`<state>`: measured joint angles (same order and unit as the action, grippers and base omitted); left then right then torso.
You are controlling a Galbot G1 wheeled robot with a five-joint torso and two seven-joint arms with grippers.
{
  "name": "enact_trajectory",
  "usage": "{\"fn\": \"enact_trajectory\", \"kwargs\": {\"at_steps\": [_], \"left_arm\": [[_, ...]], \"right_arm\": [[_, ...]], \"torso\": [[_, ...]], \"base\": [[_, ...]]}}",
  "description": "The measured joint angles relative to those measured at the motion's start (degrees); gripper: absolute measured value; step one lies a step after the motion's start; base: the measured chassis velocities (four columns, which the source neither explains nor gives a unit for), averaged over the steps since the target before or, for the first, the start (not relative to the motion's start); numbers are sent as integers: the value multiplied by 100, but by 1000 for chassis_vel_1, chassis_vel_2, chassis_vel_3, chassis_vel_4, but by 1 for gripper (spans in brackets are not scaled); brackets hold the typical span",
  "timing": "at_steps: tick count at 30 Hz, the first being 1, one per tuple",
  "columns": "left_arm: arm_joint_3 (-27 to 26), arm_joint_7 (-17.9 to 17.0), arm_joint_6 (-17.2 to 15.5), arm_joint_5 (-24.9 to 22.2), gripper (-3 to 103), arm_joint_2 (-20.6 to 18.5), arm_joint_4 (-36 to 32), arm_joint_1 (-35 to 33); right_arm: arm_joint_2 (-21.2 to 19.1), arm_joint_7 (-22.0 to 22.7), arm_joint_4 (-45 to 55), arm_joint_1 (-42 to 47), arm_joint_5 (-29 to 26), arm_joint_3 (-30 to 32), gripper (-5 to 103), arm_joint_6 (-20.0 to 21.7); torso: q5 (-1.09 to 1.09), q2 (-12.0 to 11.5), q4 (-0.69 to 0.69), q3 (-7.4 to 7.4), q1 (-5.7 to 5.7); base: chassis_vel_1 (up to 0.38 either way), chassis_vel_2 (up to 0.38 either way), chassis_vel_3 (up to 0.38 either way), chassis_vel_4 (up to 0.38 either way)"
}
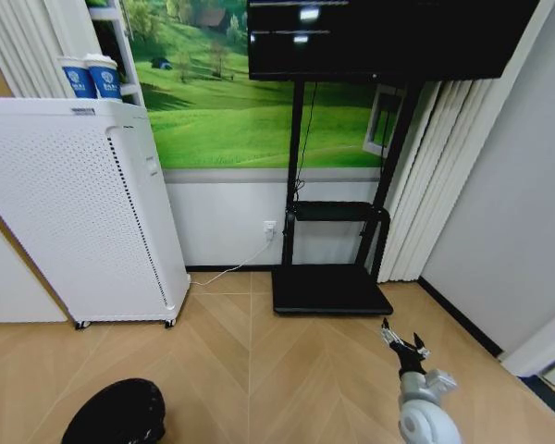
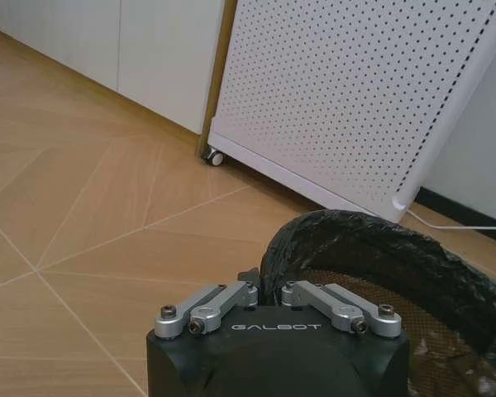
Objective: Pick up the trash bin and place the garbage on the floor into it.
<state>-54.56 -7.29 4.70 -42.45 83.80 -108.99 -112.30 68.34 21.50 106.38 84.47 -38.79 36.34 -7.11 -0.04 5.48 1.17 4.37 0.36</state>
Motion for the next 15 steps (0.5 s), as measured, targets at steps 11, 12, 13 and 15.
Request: {"fn": "enact_trajectory", "kwargs": {"at_steps": [11,12,13,15], "left_arm": [[-231,-668,-326,-73,7,-79,-229,-201],[-238,-708,-351,-78,7,-76,-253,-227],[-238,-708,-351,-78,7,-76,-253,-227],[-228,-877,-377,-55,7,-25,-257,-224]], "right_arm": [[16,33,-77,-177,-15,-13,100,80],[34,34,-90,-196,-19,-31,100,85],[34,34,-90,-196,-19,-31,100,85],[78,30,-124,-207,-18,-68,100,86]], "torso": [[5,0,-2,0,0],[5,0,-2,0,0],[5,0,-2,0,0],[4,0,-2,0,0]], "base": [[0,0,0,0],[0,0,0,0],[0,0,0,0],[0,0,0,0]]}}
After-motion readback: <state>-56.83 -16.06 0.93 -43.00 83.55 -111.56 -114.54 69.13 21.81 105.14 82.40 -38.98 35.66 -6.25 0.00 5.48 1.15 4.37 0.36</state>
